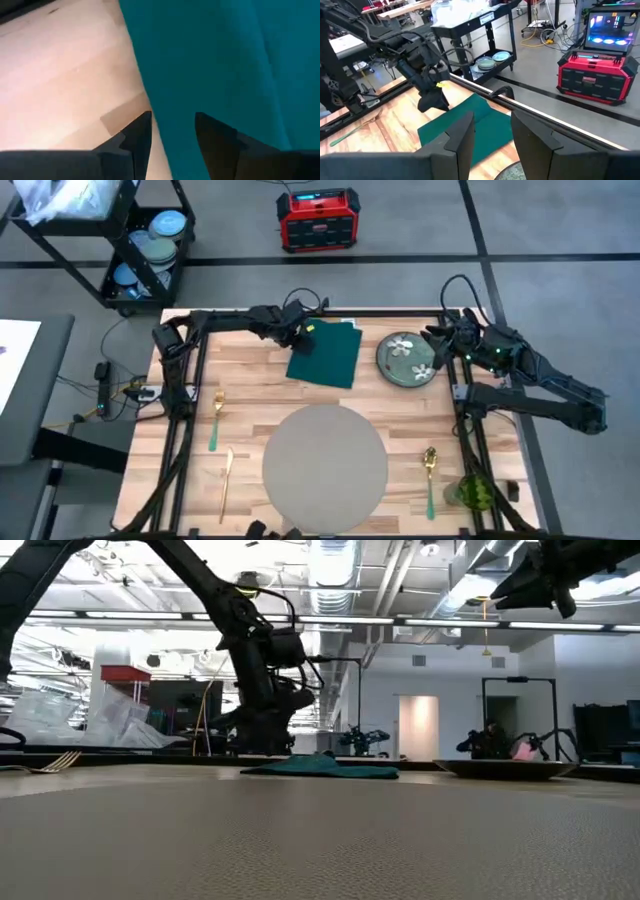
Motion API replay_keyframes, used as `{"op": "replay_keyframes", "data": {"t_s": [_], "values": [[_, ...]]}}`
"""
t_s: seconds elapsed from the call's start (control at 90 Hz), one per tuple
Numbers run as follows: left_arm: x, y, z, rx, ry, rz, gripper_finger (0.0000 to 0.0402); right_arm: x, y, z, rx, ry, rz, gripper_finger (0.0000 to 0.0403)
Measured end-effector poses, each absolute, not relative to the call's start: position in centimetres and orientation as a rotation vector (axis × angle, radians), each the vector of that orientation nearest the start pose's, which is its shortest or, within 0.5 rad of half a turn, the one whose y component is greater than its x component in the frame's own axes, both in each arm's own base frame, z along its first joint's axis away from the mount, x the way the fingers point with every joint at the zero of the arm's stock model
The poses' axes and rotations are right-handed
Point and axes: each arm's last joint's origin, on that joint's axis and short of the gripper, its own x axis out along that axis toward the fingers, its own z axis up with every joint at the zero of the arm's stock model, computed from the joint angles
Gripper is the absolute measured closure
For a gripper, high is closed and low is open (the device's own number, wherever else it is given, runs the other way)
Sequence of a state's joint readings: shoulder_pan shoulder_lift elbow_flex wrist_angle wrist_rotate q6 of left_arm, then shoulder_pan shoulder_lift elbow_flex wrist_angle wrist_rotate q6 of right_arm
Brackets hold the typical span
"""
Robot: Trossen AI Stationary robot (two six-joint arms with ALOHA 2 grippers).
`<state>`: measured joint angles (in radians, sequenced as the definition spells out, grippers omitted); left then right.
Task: Set table place
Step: Fold the green napkin
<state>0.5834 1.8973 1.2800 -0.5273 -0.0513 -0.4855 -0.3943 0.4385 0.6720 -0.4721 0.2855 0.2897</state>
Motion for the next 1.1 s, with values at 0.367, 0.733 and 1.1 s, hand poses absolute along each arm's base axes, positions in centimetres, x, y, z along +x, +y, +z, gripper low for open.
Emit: {"op": "replay_keyframes", "data": {"t_s": [0.367, 0.733, 1.1], "values": [[30.6, 20.5, 15.5, -0.760, 1.010, 0.822, 0.0267, 8.8, -4.5, 30.8, 0.290, 0.143, -0.707, 0.0284], [31.0, 20.6, 15.2, -0.792, 0.947, 0.774, 0.0285, 8.8, -4.5, 30.8, 0.290, 0.142, -0.709, 0.0284], [30.8, 20.5, 15.0, -0.761, 0.978, 0.758, 0.0386, 8.8, -4.5, 30.8, 0.290, 0.142, -0.710, 0.0284]]}}
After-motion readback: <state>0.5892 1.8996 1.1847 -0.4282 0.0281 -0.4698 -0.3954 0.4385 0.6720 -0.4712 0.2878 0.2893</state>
